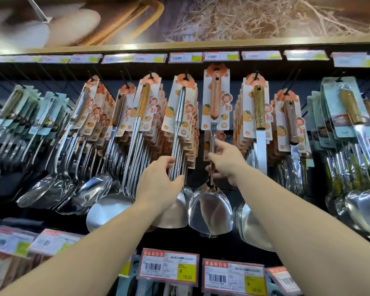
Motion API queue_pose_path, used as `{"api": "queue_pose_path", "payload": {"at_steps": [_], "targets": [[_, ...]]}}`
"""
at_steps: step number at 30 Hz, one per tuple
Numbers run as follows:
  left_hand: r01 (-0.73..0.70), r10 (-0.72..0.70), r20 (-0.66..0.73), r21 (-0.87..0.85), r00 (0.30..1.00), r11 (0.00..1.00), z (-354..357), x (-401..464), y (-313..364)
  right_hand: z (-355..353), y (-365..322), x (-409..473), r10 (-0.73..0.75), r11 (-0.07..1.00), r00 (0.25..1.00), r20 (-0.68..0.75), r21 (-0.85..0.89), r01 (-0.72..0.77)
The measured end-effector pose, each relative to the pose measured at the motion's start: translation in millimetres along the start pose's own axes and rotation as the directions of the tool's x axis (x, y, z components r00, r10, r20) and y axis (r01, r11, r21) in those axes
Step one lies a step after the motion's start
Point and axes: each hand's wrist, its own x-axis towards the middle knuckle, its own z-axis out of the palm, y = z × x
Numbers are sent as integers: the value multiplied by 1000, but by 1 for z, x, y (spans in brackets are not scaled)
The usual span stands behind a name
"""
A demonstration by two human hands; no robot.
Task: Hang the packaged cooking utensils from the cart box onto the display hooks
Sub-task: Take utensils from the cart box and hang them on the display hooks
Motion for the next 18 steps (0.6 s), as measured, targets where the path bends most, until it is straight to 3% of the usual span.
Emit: {"api": "queue_pose_path", "payload": {"at_steps": [14, 18], "targets": [[-14, 14, 13, -6, 1000, 1000, -8, -3, -4, 4, 13, 5, 129, 992, 992, -8, 9, -129], [-13, 13, 23, 11, 1000, 1000, -10, -5, -10, 5, 16, 5, 66, 973, 995, -72, -216, -80]]}}
